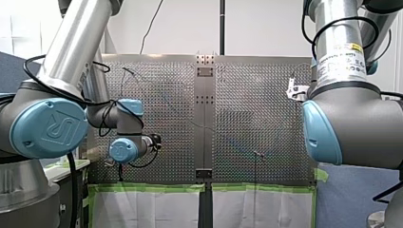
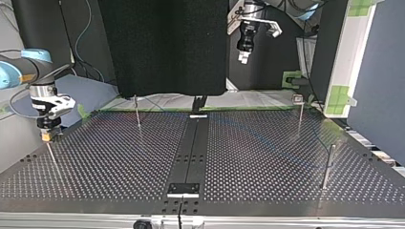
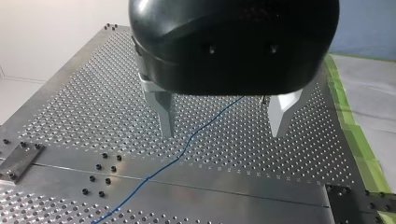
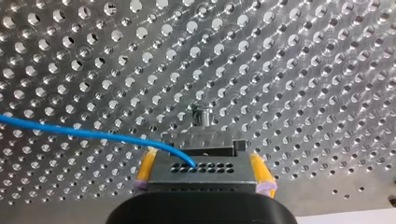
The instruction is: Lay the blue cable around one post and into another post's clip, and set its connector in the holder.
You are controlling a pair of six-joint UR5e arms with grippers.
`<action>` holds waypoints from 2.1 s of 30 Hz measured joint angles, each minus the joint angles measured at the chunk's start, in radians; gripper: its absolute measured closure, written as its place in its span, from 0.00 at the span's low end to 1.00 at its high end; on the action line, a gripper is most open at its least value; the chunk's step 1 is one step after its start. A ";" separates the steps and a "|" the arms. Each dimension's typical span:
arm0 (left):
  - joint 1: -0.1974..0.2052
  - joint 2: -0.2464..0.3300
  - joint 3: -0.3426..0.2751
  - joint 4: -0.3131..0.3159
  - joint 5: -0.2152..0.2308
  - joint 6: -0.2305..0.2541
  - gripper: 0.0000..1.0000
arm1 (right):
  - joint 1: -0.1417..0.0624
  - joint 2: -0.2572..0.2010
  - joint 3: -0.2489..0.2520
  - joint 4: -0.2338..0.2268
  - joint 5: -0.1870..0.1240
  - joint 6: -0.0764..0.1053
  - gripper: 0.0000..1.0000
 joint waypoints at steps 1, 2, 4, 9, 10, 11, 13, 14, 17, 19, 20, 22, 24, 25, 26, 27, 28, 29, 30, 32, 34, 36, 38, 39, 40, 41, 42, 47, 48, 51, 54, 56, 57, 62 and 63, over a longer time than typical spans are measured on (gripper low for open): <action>0.000 0.000 0.000 0.000 0.000 0.000 0.00 | 0.001 0.000 0.000 -0.001 0.000 0.000 1.00; 0.000 0.000 0.000 0.001 0.001 0.000 0.00 | 0.001 0.000 0.000 -0.001 -0.001 -0.001 1.00; 0.001 0.000 0.000 0.001 0.001 0.000 0.00 | 0.002 0.000 0.000 -0.001 -0.004 -0.002 1.00; 0.003 0.000 0.000 0.002 0.000 0.000 0.00 | 0.003 0.000 0.002 0.006 -0.030 -0.030 1.00; 0.003 0.000 0.000 0.002 0.000 0.000 0.00 | 0.004 0.000 0.003 0.011 -0.037 -0.037 1.00; 0.004 0.000 0.000 0.002 0.000 0.000 0.00 | 0.005 0.000 0.006 0.017 -0.043 -0.045 1.00; 0.005 0.000 0.000 0.002 0.000 0.000 0.00 | 0.008 0.000 0.015 0.033 -0.049 -0.063 1.00; 0.005 0.000 0.000 0.002 0.000 0.000 0.00 | 0.009 0.000 0.021 0.039 -0.049 -0.072 1.00; 0.007 0.000 0.000 0.003 0.000 0.000 0.00 | 0.017 0.000 0.045 0.043 -0.043 -0.098 1.00; 0.007 0.000 0.000 0.003 0.000 0.000 0.00 | 0.024 0.000 0.063 0.033 -0.035 -0.111 1.00; 0.007 0.000 0.000 0.002 0.000 0.000 0.00 | 0.026 0.000 0.070 0.028 -0.030 -0.115 1.00; 0.007 0.000 0.000 0.001 0.000 0.001 0.00 | 0.032 0.000 0.087 0.017 -0.022 -0.118 1.00; 0.008 0.000 0.000 0.000 0.000 0.002 0.00 | 0.037 -0.001 0.104 0.007 -0.020 -0.118 1.00; 0.008 0.000 0.000 0.000 0.000 0.003 0.00 | 0.038 -0.001 0.110 0.003 -0.019 -0.117 1.00; 0.008 0.000 0.000 0.000 0.000 0.003 0.00 | 0.039 -0.002 0.113 -0.001 -0.020 -0.115 1.00; 0.008 0.000 0.000 0.000 0.000 0.003 0.00 | 0.039 -0.002 0.117 -0.006 -0.020 -0.111 1.00; 0.008 0.000 0.000 0.000 0.000 0.003 0.00 | 0.039 -0.002 0.118 -0.011 -0.021 -0.108 1.00; 0.008 0.000 0.000 0.000 0.000 0.003 0.00 | 0.039 -0.003 0.119 -0.017 -0.022 -0.105 1.00; 0.008 0.000 0.000 0.000 0.000 0.003 0.00 | 0.038 -0.003 0.120 -0.025 -0.024 -0.100 1.00; 0.008 0.000 0.000 -0.001 0.000 0.003 0.00 | 0.037 -0.004 0.119 -0.034 -0.026 -0.094 1.00; 0.008 0.000 0.000 -0.001 0.000 0.003 0.00 | 0.035 -0.005 0.115 -0.039 -0.028 -0.089 1.00; 0.008 0.000 0.000 -0.001 0.000 0.003 0.00 | 0.033 -0.006 0.109 -0.040 -0.029 -0.088 1.00; 0.008 0.000 0.000 -0.001 0.000 0.003 0.00 | 0.032 -0.007 0.103 -0.037 -0.029 -0.088 1.00; 0.008 0.000 0.000 -0.001 0.000 0.003 0.00 | 0.031 -0.007 0.099 -0.035 -0.029 -0.089 1.00; 0.008 0.000 0.000 -0.001 0.000 0.003 0.00 | 0.030 -0.008 0.097 -0.034 -0.029 -0.090 1.00; 0.008 0.000 0.000 -0.001 0.000 0.003 0.00 | 0.030 -0.009 0.094 -0.033 -0.029 -0.090 1.00; 0.008 0.000 0.000 -0.001 0.000 0.003 0.00 | 0.029 -0.009 0.092 -0.032 -0.029 -0.090 1.00; 0.008 0.000 0.000 -0.001 0.000 0.003 0.00 | 0.027 -0.013 0.086 -0.029 -0.029 -0.087 1.00; 0.008 0.000 0.000 0.000 0.000 0.003 0.00 | 0.027 -0.014 0.084 -0.027 -0.028 -0.087 1.00; 0.009 0.000 0.000 0.000 0.000 0.003 0.00 | 0.024 -0.016 0.080 -0.024 -0.027 -0.086 1.00; 0.009 0.000 0.000 0.000 0.000 0.003 0.00 | 0.020 -0.017 0.071 -0.022 -0.027 -0.085 1.00; 0.009 0.000 0.000 0.000 0.000 0.003 0.00 | 0.018 -0.018 0.066 -0.019 -0.026 -0.084 1.00; 0.009 0.000 0.000 0.000 0.000 0.003 0.00 | 0.017 -0.019 0.063 -0.017 -0.026 -0.082 1.00; 0.009 0.000 0.000 -0.001 0.000 0.003 0.00 | 0.010 -0.020 0.058 -0.021 -0.026 -0.073 1.00; 0.010 0.000 0.000 -0.001 0.000 0.003 0.00 | 0.007 -0.020 0.057 -0.023 -0.026 -0.070 1.00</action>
